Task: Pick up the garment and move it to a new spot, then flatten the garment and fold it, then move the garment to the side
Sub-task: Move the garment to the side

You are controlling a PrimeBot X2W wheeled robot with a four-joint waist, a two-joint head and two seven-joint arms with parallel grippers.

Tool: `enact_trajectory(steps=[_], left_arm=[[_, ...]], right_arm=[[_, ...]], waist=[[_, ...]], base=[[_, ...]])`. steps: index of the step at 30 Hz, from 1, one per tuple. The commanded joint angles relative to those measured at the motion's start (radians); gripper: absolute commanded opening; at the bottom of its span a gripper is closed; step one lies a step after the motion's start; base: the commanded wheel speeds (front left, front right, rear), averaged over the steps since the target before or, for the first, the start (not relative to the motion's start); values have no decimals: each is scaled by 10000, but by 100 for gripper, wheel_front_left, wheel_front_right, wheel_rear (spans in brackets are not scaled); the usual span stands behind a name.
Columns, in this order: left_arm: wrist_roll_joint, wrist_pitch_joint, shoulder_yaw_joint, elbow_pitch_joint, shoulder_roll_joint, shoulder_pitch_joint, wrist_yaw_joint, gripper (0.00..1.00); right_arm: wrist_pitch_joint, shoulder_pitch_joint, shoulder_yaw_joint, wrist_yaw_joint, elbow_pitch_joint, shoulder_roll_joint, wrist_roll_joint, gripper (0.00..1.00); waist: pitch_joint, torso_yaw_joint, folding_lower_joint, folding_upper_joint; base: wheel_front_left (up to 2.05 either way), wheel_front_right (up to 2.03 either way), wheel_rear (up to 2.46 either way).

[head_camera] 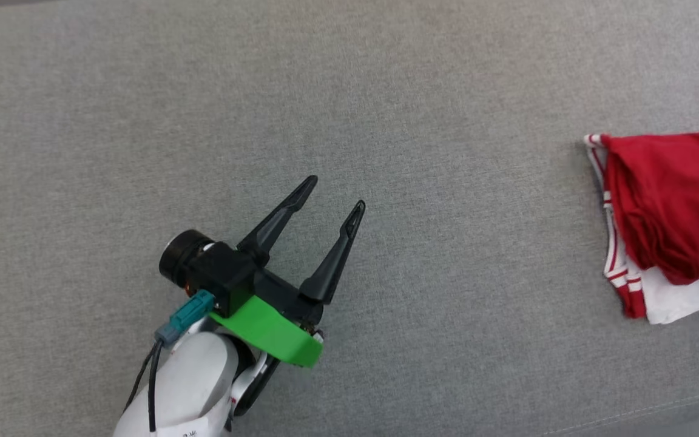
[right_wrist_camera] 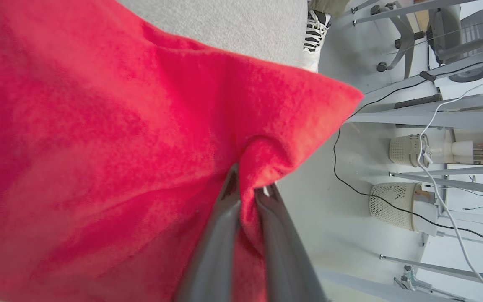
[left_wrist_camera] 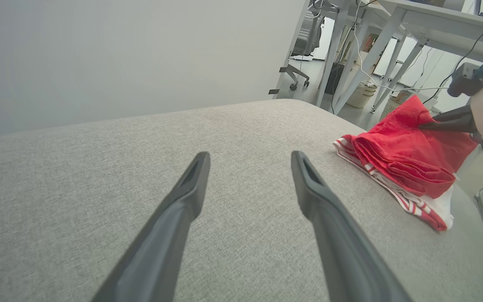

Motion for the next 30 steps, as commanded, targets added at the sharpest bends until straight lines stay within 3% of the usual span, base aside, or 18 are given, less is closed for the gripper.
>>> enact_trajectory(steps=[1, 4, 11, 17, 18, 19, 20, 24, 30], left_arm=[[111, -55, -18, -103, 142, -289, -29, 100], [229, 111, -91, -717, 355, -732, -27, 100], [311, 503, -100, -1662, 532, -1020, 38, 100], [267, 521, -67, -1808, 578, -978, 124, 100], [249, 503, -61, -1787, 572, -950, 144, 100], [223, 476, -57, -1752, 563, -917, 153, 100], [196, 452, -55, -1715, 554, -891, 157, 100], [31, 212, 8, -1248, 395, -712, 190, 100], [-276, 16, 392, -484, 221, -241, 280, 100]], right_arm=[[-235, -282, -217, -9, 278, -1, -182, 0], [-992, -771, -1214, -9, 1321, 141, -674, 0], [-1917, -1369, -2657, -9, 2375, 763, -1441, 0], [-2183, -1518, -3278, -9, 2786, 1153, -2239, 0], [-2238, -1534, -3397, -9, 2796, 1231, -2397, 34], [-2296, -1552, -3562, -9, 2791, 1319, -2537, 48], [-2311, -1550, -3672, -9, 2788, 1382, -2646, 100], [-2467, -1461, -4207, -9, 2549, 1636, -3093, 100], [-3003, -1445, -4319, -9, 2002, 1988, -2575, 100]], waist=[[982, -474, -1, -1], [1570, -541, -1, -1], [2066, -489, -1, -1], [2046, -384, -1, -1], [1991, -362, -1, -1], [1910, -341, -1, -1], [1848, -326, -1, -1], [1121, -160, -1, -1], [34, 84, -1, -1]], base=[[0, 0, 0], [0, 0, 0], [0, 0, 0], [0, 0, 0], [0, 0, 0], [0, 0, 0], [0, 0, 0], [0, 0, 0], [0, 0, 0]])
